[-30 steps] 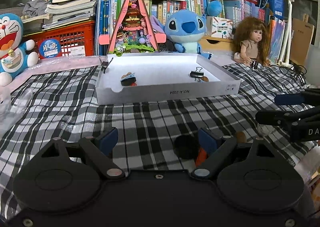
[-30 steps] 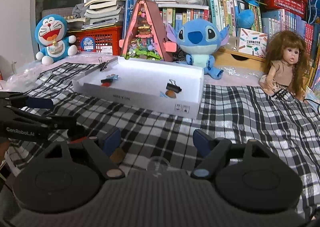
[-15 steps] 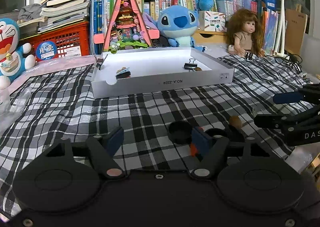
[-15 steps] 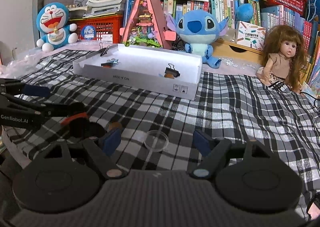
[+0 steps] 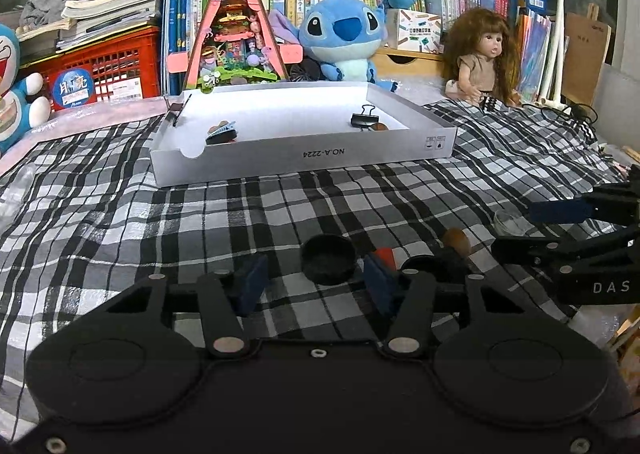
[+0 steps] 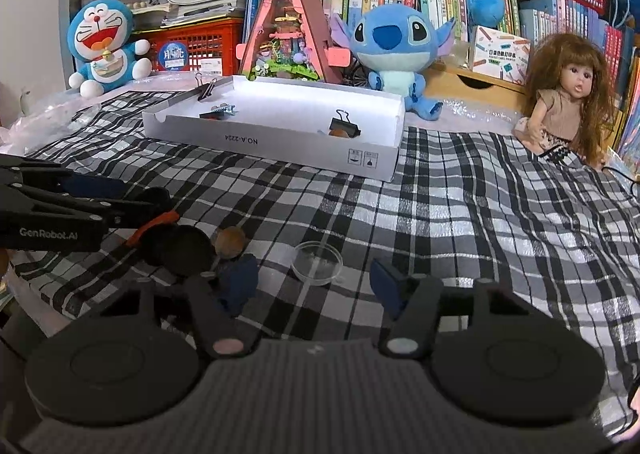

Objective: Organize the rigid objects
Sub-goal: 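Grasp the black ring lid with the left tool while the right tool grasps the clear plastic lid, then carry the black ring lid and clear lid with both tools into the box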

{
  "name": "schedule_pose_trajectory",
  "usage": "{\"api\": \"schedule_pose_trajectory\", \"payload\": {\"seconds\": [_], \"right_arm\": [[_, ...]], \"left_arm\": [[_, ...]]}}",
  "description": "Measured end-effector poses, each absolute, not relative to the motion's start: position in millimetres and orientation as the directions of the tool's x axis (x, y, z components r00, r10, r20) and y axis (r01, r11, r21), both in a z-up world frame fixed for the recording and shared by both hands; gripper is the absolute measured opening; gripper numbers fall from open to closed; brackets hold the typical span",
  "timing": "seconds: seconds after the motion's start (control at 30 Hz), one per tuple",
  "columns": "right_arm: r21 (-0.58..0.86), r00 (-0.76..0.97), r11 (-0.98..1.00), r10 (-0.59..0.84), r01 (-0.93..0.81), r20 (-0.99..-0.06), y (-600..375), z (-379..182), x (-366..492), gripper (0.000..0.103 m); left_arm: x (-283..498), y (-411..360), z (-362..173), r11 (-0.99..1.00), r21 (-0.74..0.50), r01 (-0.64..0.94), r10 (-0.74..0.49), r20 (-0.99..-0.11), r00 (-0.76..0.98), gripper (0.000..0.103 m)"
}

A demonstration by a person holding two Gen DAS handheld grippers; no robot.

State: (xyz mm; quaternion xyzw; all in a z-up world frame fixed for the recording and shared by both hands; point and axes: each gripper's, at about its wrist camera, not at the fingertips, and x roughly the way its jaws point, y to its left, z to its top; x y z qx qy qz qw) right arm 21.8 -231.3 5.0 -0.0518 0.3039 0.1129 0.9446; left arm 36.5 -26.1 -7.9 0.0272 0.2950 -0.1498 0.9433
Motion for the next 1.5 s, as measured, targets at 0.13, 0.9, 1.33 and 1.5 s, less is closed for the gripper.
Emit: {"api": "schedule_pose_trajectory", "payload": {"seconds": [0.13, 0.9, 1.33, 1.5], "right_arm": [[-0.024, 0.790, 0.970, 0.183, -0.242, -0.585, -231, 4, 23, 0.070], [0.000, 0.800, 0.972, 0.195, -0.236, -0.568, -226, 9, 28, 0.033], [-0.020, 0.817, 0.971, 0.190, -0.240, -0.544, -220, 22, 38, 0.033], [-0.004, 0.818, 0.973, 0.192, -0.231, -0.542, -220, 29, 47, 0.033]], "left_arm": [[39, -29, -9, 0.955, -0.035, 0.296, -0.264, -0.561, 0.785, 0.046], [39, -23, 2, 0.964, -0.033, 0.263, -0.238, -0.540, 0.807, 0.030], [53, -12, 19, 0.972, -0.053, 0.230, -0.224, -0.515, 0.828, 0.030], [61, -8, 25, 0.973, -0.066, 0.221, -0.223, -0.511, 0.830, 0.030]]}}
